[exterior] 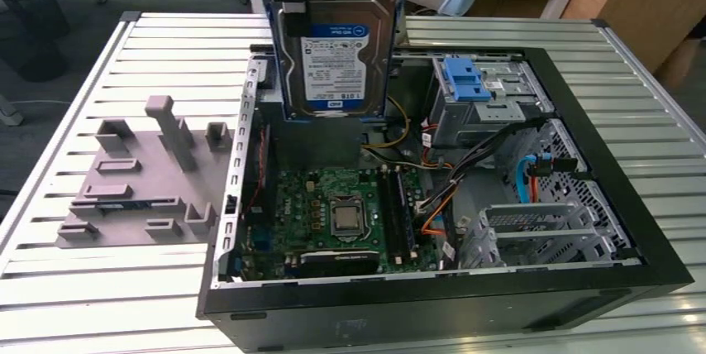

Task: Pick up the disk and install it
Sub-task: 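Pick up the disk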

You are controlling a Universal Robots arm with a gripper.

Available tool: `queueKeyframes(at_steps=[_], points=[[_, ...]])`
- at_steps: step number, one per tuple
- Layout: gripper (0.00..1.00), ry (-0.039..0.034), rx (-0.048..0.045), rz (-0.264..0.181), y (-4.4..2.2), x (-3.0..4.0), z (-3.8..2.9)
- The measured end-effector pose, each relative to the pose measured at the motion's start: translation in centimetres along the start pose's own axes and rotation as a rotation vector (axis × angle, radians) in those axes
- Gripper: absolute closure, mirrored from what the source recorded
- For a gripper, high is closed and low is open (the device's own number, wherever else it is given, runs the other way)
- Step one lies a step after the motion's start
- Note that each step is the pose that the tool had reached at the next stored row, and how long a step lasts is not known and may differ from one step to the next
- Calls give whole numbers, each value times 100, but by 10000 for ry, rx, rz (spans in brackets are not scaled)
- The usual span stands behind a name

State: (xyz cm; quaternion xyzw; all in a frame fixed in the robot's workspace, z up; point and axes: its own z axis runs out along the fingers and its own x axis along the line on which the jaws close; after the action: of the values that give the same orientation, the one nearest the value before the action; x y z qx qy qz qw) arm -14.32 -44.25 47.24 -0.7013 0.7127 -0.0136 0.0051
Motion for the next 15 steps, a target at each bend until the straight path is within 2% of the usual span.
queueKeyframes(at_steps=[15], points=[[64,3,-78,4,-307,40,21]])
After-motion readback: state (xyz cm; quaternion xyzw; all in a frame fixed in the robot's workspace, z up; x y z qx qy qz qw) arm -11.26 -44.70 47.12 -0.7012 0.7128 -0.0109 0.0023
